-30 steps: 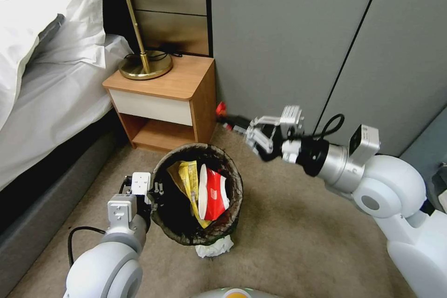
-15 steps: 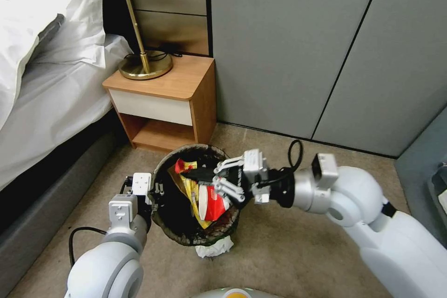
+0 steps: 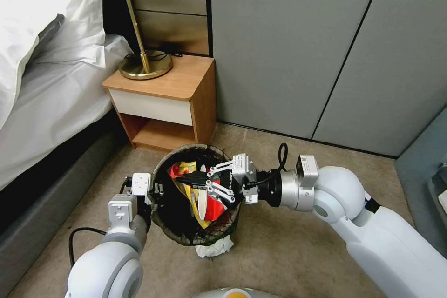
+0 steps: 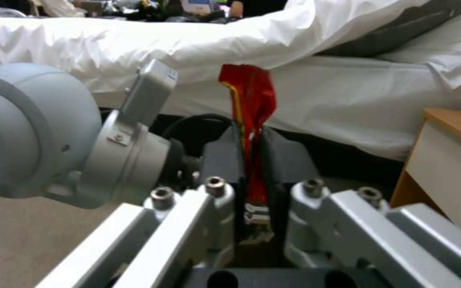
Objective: Pick up the trash bin, then pick up the garbage from the floor and place it into the trash bin.
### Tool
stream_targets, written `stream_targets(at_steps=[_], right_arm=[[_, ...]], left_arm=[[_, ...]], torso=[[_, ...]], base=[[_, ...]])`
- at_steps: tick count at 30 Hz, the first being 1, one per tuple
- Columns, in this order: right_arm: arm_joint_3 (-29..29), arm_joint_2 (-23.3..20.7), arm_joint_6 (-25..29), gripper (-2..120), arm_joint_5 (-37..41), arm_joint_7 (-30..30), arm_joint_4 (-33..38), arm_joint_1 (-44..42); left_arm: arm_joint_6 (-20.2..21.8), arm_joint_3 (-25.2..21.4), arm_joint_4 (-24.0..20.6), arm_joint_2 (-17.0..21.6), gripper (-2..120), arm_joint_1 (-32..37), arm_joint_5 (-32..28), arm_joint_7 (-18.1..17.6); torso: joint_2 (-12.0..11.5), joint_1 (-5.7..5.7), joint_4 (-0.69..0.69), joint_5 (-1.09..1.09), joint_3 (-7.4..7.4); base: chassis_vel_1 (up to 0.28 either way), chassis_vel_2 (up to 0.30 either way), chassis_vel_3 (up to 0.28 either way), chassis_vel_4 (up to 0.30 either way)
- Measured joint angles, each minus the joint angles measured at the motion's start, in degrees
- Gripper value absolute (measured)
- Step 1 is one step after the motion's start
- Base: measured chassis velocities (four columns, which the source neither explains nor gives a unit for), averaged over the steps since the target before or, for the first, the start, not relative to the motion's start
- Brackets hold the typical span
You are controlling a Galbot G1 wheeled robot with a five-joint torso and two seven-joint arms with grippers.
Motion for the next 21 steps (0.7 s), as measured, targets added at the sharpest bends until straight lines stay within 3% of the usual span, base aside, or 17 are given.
stream_targets(at_steps=[3, 8, 11, 16, 19, 21], right_arm=[[0.19, 0.23, 0.26, 28, -0.25, 0.55, -0.56, -0.23], [0.62, 0.36, 0.62, 42, -0.56, 0.62, -1.03, -0.42], [1.14, 0.52, 0.76, 57, -0.58, 0.90, -1.14, -0.85], [1.47, 0.61, 0.91, 69, -0.59, 1.21, -1.28, -1.41], [2.37, 0.84, 1.24, 87, -0.60, 1.99, -1.10, -2.11], [2.96, 1.04, 1.28, 91, -0.20, 2.53, -0.66, -2.25]], left_arm=[[0.00, 0.05, 0.11, -0.05, 0, 0.00, -0.02, 0.00], [-0.01, 0.07, 0.23, -0.11, 0, -0.08, -0.02, 0.00], [-0.01, 0.05, 0.34, -0.21, 0, -0.17, -0.02, 0.00], [-0.02, 0.06, 0.40, -0.28, 0, -0.21, -0.03, 0.00], [-0.02, 0.04, 0.64, -0.46, 0, -0.32, -0.04, 0.00], [-0.02, 0.05, 0.73, -0.60, 0, -0.39, -0.04, -0.02]], torso=[[0.00, 0.00, 0.00, 0.00, 0.00], [0.00, 0.00, 0.00, 0.00, 0.00], [0.00, 0.00, 0.00, 0.00, 0.00], [0.00, 0.00, 0.00, 0.00, 0.00], [0.00, 0.00, 0.00, 0.01, 0.00], [0.00, 0.00, 0.00, 0.00, 0.00]], base=[[0.000, 0.000, 0.000, 0.000], [0.000, 0.000, 0.000, 0.000], [0.000, 0.000, 0.000, 0.000], [0.000, 0.000, 0.000, 0.000], [0.000, 0.000, 0.000, 0.000], [0.000, 0.000, 0.000, 0.000]])
